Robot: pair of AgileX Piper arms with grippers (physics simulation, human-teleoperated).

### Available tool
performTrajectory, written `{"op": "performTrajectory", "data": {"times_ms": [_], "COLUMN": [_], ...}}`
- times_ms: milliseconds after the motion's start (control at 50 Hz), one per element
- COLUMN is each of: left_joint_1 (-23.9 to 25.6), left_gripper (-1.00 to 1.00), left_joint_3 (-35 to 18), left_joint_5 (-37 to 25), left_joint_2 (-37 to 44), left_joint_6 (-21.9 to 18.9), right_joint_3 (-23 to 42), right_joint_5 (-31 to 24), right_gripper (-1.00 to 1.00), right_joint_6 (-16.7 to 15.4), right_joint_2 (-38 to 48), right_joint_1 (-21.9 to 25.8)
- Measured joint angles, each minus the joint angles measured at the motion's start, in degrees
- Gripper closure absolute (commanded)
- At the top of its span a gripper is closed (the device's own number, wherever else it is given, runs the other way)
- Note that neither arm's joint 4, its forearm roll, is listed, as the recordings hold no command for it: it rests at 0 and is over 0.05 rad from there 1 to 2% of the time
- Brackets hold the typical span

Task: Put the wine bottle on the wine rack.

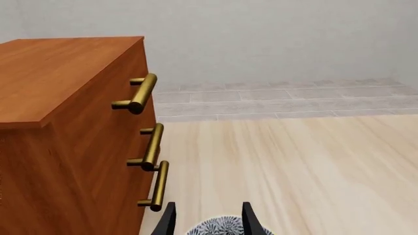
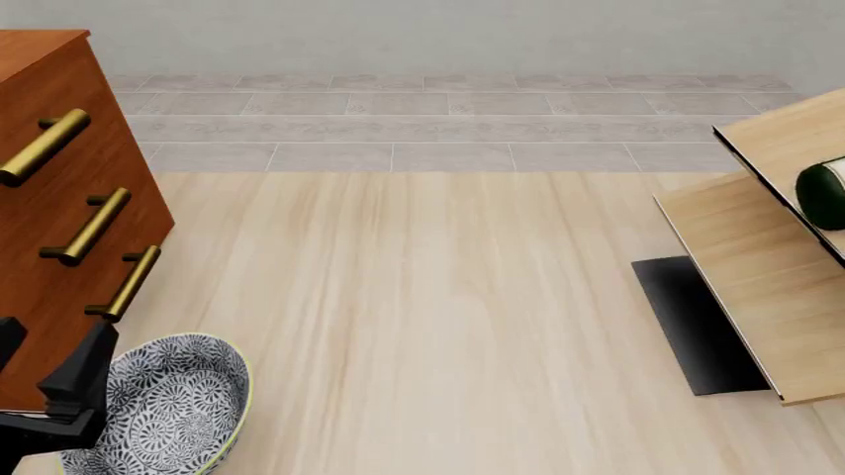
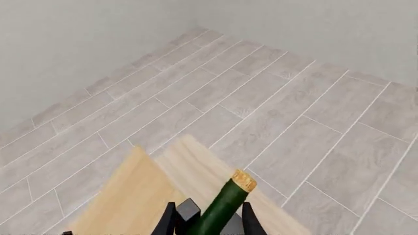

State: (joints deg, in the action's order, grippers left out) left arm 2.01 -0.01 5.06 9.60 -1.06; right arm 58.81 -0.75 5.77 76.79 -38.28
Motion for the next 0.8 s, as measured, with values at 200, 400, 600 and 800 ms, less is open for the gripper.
{"op": "performTrajectory", "data": {"times_ms": [200, 400, 600, 800], "left_joint_1": [0.03, 0.04, 0.14, 0.17], "left_gripper": [-1.00, -1.00, -1.00, -1.00], "left_joint_3": [0.00, 0.00, 0.00, 0.00], "left_joint_5": [0.28, 0.53, 0.67, 0.75], "left_joint_2": [0.19, 0.33, 0.35, 0.37], "left_joint_6": [0.04, 0.04, 0.09, 0.07], "right_joint_3": [0.73, 2.63, 3.95, 4.64], "right_joint_5": [-1.11, -2.92, -4.42, -5.75], "right_gripper": [-1.00, -1.00, -1.00, -1.00], "right_joint_6": [0.10, 0.27, 0.43, 0.55], "right_joint_2": [-0.71, -2.08, -3.49, -5.37], "right_joint_1": [-0.56, -1.36, -1.79, -1.35]}}
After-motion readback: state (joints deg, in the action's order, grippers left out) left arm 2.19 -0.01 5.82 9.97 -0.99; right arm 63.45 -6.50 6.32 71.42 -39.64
